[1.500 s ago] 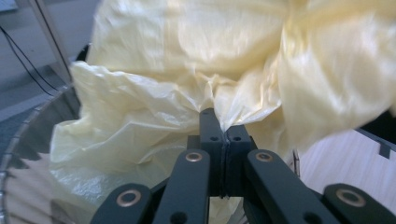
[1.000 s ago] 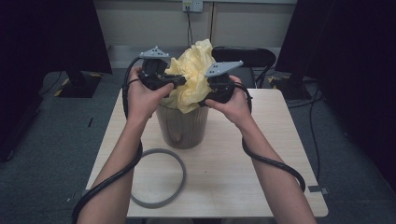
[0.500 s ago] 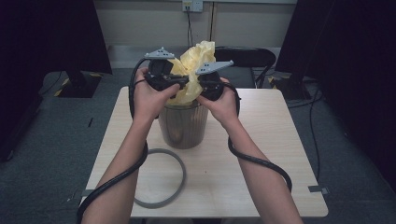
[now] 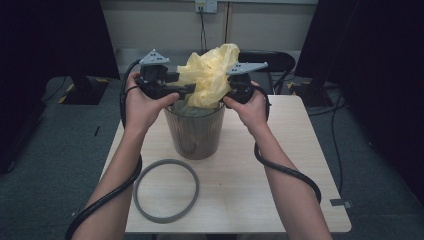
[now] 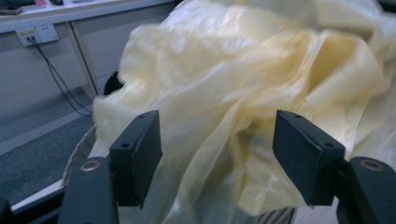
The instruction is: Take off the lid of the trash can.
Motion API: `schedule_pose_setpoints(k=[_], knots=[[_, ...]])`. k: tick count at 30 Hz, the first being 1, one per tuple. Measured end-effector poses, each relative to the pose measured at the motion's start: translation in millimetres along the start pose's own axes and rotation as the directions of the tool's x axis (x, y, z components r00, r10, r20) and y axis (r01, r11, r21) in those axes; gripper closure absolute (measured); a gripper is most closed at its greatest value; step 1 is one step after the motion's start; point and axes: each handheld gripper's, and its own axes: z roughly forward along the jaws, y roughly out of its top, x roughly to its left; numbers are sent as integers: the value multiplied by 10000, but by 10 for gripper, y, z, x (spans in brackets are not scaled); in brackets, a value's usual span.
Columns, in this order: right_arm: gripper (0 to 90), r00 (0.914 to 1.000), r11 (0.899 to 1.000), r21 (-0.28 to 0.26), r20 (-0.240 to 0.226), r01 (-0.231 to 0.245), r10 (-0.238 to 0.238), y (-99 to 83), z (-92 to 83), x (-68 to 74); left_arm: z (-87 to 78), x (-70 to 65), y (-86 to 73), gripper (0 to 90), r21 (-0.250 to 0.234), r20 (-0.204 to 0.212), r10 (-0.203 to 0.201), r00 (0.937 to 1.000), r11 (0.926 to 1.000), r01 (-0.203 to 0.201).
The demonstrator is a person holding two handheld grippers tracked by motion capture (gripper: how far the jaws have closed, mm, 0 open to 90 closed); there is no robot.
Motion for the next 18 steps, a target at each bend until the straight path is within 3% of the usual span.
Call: schedule_pose_setpoints(k=[6, 7, 8, 9, 10, 12, 15, 18], knots=[[866, 9991, 9984, -523, -376, -206, 187, 16, -67, -14, 118, 26, -103, 434, 735, 58, 650, 9979, 9952, -653], [866, 9987, 9979, -610, -485, -201, 171, 23, -68, 2, 149, 20, -117, 483, 860, 267, 626, 9977, 9942, -647], [866, 9982, 9985, -538, -602, -12, -20, 40, -56, 39, 179, 11, -127, 623, 927, 476, 630, 9969, 9934, -673], [866, 9978, 9989, -453, -654, 102, -131, 46, -48, 54, 214, -3, -133, 698, 878, 797, 601, 9950, 9939, -671], [866, 9973, 9991, -349, -693, 223, -246, 49, -41, 66, 214, -3, -133, 815, 878, 797, 601, 9950, 9939, -671], [865, 9962, 9989, -197, -751, 437, -450, 48, -35, 81, 222, -22, -124, 900, 923, 1009, 237, 9946, 9952, -330], [865, 9957, 9982, -8, -708, 605, -604, 41, -31, 87, 204, -31, -89, 900, 931, 1124, -95, 9936, 9957, -10], [865, 9941, 9961, 222, -695, 848, -831, 25, -21, 99, 179, -53, -56, 900, 1077, 969, -61, 9953, 9942, -44]])
